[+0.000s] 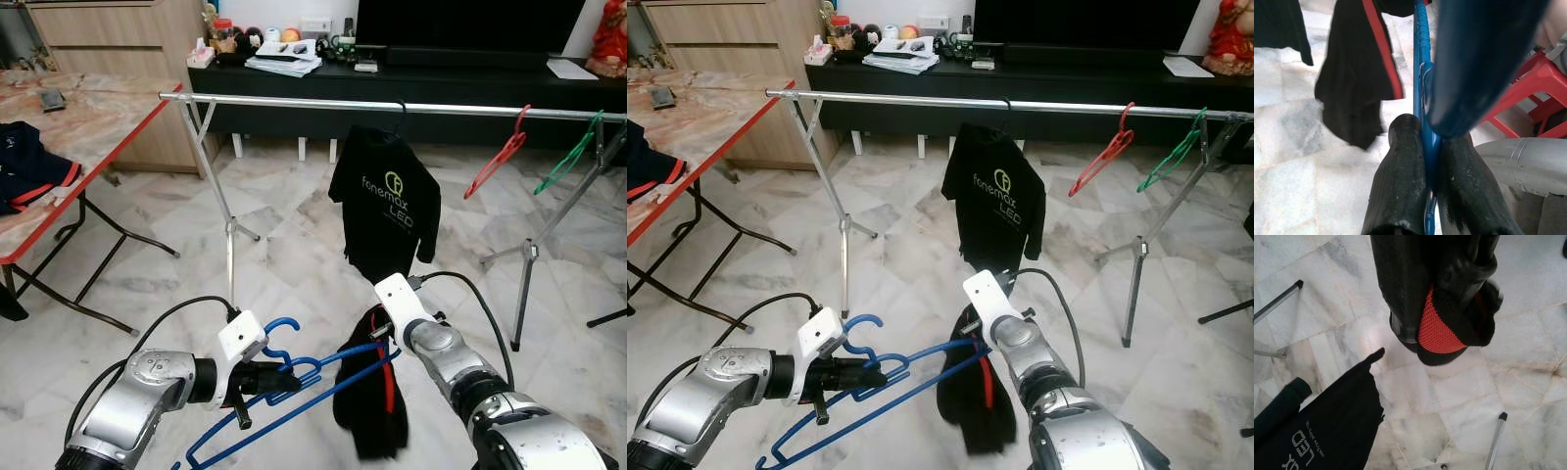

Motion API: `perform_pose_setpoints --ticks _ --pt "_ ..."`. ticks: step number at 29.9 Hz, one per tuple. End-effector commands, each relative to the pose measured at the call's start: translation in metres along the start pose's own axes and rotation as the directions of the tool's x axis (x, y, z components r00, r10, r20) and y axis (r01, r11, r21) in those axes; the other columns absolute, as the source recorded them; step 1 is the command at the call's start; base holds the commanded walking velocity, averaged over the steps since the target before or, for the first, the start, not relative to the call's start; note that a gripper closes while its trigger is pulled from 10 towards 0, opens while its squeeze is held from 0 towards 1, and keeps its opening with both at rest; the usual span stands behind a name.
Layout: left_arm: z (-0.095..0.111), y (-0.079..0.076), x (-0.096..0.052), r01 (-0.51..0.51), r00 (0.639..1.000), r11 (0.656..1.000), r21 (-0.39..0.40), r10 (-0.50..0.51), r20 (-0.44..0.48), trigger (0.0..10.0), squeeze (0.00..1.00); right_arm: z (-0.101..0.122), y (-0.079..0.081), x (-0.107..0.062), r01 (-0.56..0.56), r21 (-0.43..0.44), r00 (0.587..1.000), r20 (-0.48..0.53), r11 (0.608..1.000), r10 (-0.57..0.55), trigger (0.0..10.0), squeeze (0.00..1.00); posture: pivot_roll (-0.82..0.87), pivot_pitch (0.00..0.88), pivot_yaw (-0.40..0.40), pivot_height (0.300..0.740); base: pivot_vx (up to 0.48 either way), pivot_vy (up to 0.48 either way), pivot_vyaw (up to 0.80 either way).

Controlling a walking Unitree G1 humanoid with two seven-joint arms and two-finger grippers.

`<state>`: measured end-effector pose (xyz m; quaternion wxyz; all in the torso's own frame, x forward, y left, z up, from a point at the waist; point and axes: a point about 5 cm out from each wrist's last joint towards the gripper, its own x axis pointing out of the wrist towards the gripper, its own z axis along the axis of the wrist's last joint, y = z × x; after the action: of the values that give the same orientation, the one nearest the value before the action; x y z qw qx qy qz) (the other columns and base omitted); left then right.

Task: Hang hanger

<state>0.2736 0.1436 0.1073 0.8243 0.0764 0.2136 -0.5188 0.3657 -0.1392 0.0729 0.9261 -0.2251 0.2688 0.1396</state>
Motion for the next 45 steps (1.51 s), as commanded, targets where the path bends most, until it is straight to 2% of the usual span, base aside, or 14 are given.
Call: perform_pose_setpoints --ticks 1,6,7,11,13,17,20,27,29,32,38,40,45 --pt "0.006 -0.001 0.002 -0.010 1.000 1.000 0.010 0.010 0.011 10.0 0.00 0.002 0.003 0.001 -0.006 0.026 1.000 0.001 1.000 0.006 10.0 0.00 0.11 0.069 0.002 0.740 0.000 0.000 0.00" --pt "0.010 0.003 0.002 -0.080 0.997 0.997 0.009 0.080 0.019 10.0 0.00 0.004 0.005 0.001 -0.008 0.041 1.000 0.006 0.999 0.008 10.0 0.00 0.11 0.070 0.004 0.740 0.000 0.000 0.00" --pt "0.009 0.007 0.001 -0.121 0.993 0.993 0.016 0.120 0.013 10.0 0.00 0.005 0.005 0.001 -0.008 0.043 1.000 0.007 0.999 0.008 10.0 0.00 0.11 0.070 0.004 0.740 0.000 0.000 0.00" --pt "0.007 0.011 0.000 -0.160 0.987 0.987 0.016 0.160 -0.002 10.0 0.00 0.005 0.006 0.001 -0.010 0.042 1.000 0.008 0.999 0.010 10.0 0.00 0.11 0.072 0.002 0.740 0.000 0.000 0.00" --pt "0.003 0.018 -0.001 -0.233 0.972 0.973 0.007 0.233 -0.018 10.0 0.00 0.005 0.006 0.001 -0.010 0.044 1.000 0.009 0.999 0.010 10.0 0.00 0.11 0.072 0.002 0.740 0.000 0.000 0.00" --pt "0.003 0.021 -0.002 -0.266 0.964 0.964 -0.005 0.266 -0.014 10.0 0.00 0.005 0.006 0.001 -0.010 0.046 1.000 0.010 0.999 0.010 10.0 0.00 0.11 0.075 0.002 0.740 0.000 0.000 0.00" --pt "0.004 0.026 -0.002 -0.328 0.944 0.944 -0.040 0.329 0.010 10.0 0.00 0.005 0.007 0.001 -0.010 0.053 1.000 0.012 0.999 0.009 10.0 0.00 0.11 0.076 0.002 0.740 0.000 0.000 0.00" --pt "0.002 0.014 0.004 -0.238 0.971 0.970 -0.054 0.239 0.008 10.0 0.00 0.011 0.011 0.002 -0.028 0.098 0.999 0.040 0.995 0.024 10.0 0.00 0.11 0.078 0.003 0.740 0.000 0.000 0.00" --pt "0.001 0.014 0.004 -0.235 0.972 0.970 -0.060 0.235 -0.002 10.0 0.00 0.017 0.011 0.002 -0.042 0.114 0.997 0.063 0.993 0.035 10.0 0.00 0.11 0.078 0.003 0.740 0.000 0.000 0.00" --pt "-0.003 0.013 0.005 -0.222 0.975 0.973 -0.067 0.221 -0.028 10.0 0.00 0.031 0.012 0.001 -0.067 0.090 0.992 0.113 0.994 0.056 10.0 0.00 0.11 0.078 0.003 0.740 0.000 0.000 0.00" --pt "-0.019 0.017 0.002 -0.265 0.958 0.963 -0.041 0.258 -0.121 10.0 0.00 0.044 0.001 -0.001 -0.024 0.127 0.987 0.159 0.992 0.003 10.0 0.00 0.10 0.080 0.005 0.740 0.000 0.000 0.00" --pt "-0.031 0.017 0.000 -0.279 0.948 0.959 -0.041 0.269 -0.170 10.0 0.00 0.042 -0.008 -0.002 0.011 0.161 0.986 0.162 0.987 -0.038 10.0 0.00 0.10 0.080 0.004 0.740 0.000 0.000 0.00" --pt "-0.047 0.016 -0.003 -0.307 0.931 0.950 -0.052 0.288 -0.222 10.0 0.00 0.035 -0.014 -0.003 0.025 0.191 0.987 0.151 0.981 -0.054 10.0 0.00 0.10 0.080 0.004 0.740 0.000 0.000 0.00"
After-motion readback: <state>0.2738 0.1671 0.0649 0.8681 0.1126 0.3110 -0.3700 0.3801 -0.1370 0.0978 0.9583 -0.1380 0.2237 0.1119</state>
